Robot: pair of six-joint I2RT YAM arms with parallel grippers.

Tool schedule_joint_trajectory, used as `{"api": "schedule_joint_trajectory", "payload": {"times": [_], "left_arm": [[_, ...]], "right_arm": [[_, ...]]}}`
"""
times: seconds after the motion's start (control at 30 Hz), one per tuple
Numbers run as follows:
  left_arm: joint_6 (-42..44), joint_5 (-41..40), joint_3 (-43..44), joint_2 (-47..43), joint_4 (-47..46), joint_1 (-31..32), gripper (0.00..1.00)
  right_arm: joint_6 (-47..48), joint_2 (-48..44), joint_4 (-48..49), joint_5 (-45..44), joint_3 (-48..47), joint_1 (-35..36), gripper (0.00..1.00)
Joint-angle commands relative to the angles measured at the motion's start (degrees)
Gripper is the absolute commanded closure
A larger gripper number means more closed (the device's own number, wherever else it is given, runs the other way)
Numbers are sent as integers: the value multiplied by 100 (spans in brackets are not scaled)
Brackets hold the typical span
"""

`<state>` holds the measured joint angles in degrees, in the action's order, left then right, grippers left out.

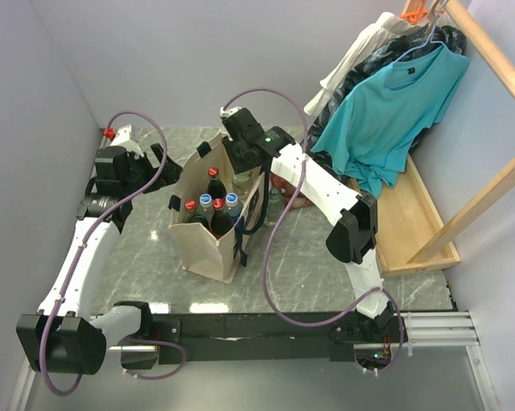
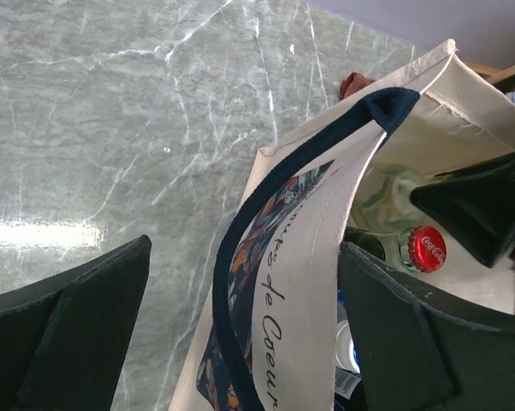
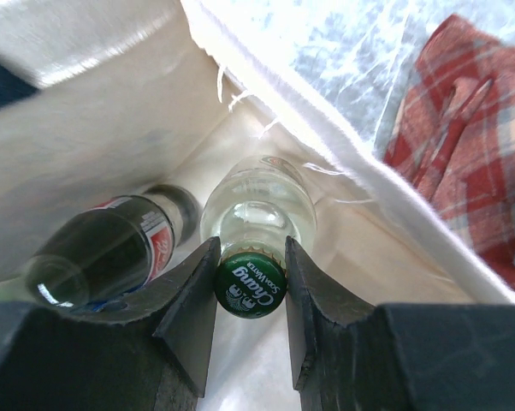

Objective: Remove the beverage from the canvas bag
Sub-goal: Take out the drink from the canvas bag.

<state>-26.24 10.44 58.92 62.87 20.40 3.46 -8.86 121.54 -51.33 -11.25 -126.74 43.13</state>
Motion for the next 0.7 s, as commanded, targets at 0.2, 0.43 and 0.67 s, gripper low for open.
{"api": "schedule_joint_trajectory", "payload": {"times": [0.2, 0.43, 0.67], "left_arm": [[-39, -235, 15, -91, -133, -4, 4], [-57, -314, 94, -231, -80, -30, 4], [-197, -402, 129, -381, -89, -39, 4]], "right_arm": [[201, -912, 413, -299, -580, -33, 100], [210, -1053, 378, -317, -615, -24, 100], [271, -1211, 378, -334, -659, 11, 100]]}}
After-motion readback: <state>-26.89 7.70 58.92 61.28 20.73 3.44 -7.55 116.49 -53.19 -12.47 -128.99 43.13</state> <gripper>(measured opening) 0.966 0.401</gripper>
